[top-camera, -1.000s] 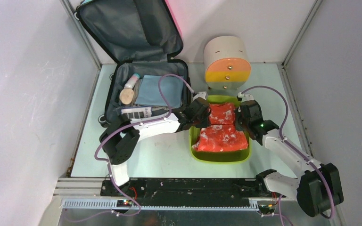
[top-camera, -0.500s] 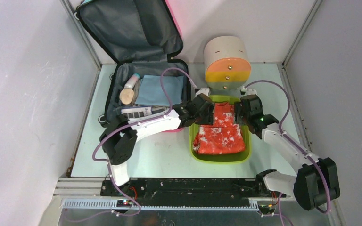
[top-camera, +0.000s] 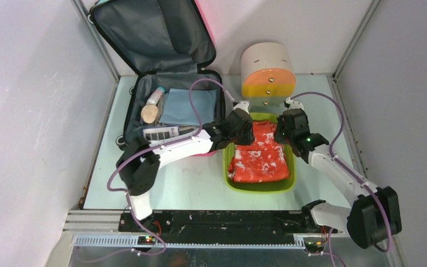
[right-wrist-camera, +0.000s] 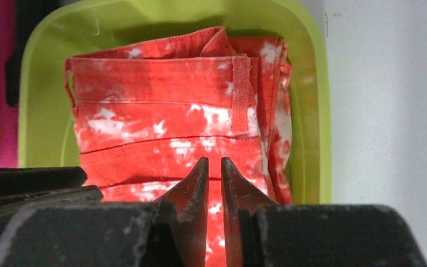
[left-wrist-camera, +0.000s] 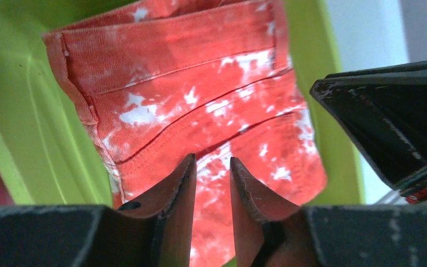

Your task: Open, take out, and arrange the luggage

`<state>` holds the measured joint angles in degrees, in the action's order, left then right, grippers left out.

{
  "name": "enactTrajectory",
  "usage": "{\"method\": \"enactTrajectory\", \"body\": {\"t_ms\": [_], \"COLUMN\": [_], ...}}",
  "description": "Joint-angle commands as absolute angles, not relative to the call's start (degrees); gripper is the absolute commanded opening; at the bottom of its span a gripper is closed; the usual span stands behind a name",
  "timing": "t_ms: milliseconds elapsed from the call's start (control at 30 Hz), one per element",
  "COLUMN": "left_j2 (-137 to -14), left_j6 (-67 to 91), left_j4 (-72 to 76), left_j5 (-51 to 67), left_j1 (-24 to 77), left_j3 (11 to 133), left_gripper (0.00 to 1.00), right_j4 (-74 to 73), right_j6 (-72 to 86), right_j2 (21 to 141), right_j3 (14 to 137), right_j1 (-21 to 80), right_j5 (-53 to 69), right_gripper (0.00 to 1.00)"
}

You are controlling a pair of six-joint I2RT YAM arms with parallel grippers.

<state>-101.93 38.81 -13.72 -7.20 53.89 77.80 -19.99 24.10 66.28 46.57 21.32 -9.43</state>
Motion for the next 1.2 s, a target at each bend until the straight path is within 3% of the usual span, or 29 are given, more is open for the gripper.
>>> {"method": "enactTrajectory", "body": {"t_ms": [0, 300, 367, 567, 767, 1000, 1167], "left_j2": [-105.43, -112.27, -111.64, -103.77, -89.83, -78.73, -78.83], "left_j6": [38.85, 43.54, 43.14, 38.70, 30.97, 23.46, 18.81], "left_j4": [-10.52, -11.26, -11.42, -16.10, -25.95, -32.32, -36.05], "left_j5": [-9.35, -4.54, -4.20, -2.48, -6.09, -5.51, 3.51], "left_j1": [53.91, 49.35, 49.31, 49.52, 47.85, 34.95, 22.08], "left_j3": [78.10, 80.37, 80.25, 81.29, 81.66, 79.51, 80.56], "left_gripper": [0.34, 0.31, 0.31, 0.42, 0.57, 0.62, 0.64], "right_j4": [-12.49, -7.19, -7.49, -9.27, -11.94, -13.76, -13.68], "right_j6": [25.12, 24.76, 25.58, 27.55, 30.09, 34.52, 33.26], "right_j2": [71.63, 83.34, 84.30, 77.55, 67.77, 67.52, 69.65], "right_j3": [45.90, 45.97, 46.08, 46.45, 49.92, 58.41, 62.75], "right_j1": [20.22, 18.23, 18.13, 18.64, 23.79, 30.26, 36.25], "right_j5": [-7.99, -8.79, -10.27, -9.35, -9.55, -12.04, -14.69], "right_gripper": [0.15, 0.12, 0.17, 0.25, 0.43, 0.49, 0.47]}}
